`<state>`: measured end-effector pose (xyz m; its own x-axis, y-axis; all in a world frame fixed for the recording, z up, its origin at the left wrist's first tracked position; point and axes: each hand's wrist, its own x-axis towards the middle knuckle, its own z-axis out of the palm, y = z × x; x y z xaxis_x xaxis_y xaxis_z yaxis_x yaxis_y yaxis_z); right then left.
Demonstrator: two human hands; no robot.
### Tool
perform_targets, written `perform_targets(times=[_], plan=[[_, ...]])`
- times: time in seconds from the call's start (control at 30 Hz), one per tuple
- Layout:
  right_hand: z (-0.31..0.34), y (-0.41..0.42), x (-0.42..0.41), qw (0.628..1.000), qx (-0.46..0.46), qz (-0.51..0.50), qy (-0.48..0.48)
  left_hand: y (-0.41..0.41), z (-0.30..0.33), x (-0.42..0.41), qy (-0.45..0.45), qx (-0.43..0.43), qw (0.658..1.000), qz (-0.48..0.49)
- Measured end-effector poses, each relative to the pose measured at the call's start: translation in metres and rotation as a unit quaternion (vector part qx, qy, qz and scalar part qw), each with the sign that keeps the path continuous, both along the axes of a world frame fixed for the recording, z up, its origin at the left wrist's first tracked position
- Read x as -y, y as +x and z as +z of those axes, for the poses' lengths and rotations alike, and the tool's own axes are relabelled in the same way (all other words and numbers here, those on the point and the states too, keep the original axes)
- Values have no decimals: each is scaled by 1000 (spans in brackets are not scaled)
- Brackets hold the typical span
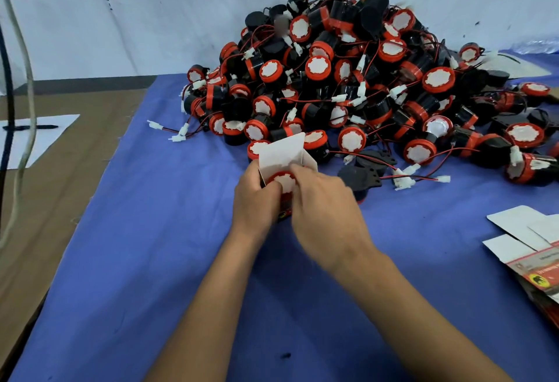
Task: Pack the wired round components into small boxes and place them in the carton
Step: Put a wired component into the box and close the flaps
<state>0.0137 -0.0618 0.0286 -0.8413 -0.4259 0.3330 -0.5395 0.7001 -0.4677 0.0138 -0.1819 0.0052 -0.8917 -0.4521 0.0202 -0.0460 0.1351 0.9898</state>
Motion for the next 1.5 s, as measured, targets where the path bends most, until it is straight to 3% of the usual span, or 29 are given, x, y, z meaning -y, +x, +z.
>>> perform_targets(times=[0.17,0.4,0.6,0.73,0.9,1.0,1.07,1.17,1.27,1.37,1.5], plan=[[6,-8,7,993,-8,-18,116,-4,-4,3,33,0,999,-26],[18,-17,13,992,44,-100,68,-7,-8,1,-17,-8,1000,8],[25,-18,6,990,57,-63,109,-7,-8,-2,-21,-12,1000,4],[45,-27,-17,979,204,5,5,-6,-8,-6,-58,-28,998,18],[43,-28,-33,986,168,4,-9,-6,-9,-6,-64,-31,997,14],[41,-28,-42,965,237,38,-107,-6,-10,-5,-62,-29,998,14],[40,-34,-47,972,209,39,-103,-7,-11,-5,-59,-27,998,17],[36,-38,-42,998,61,10,1,-8,-12,-4,-56,-29,998,8],[33,-31,-20,997,-43,-38,44,-8,-12,-3,-53,-35,998,0],[24,-14,4,987,-78,-72,119,-10,-11,-4,-46,-33,998,6],[18,-2,16,981,-69,-126,129,-10,-12,-4,-61,-33,997,28]])
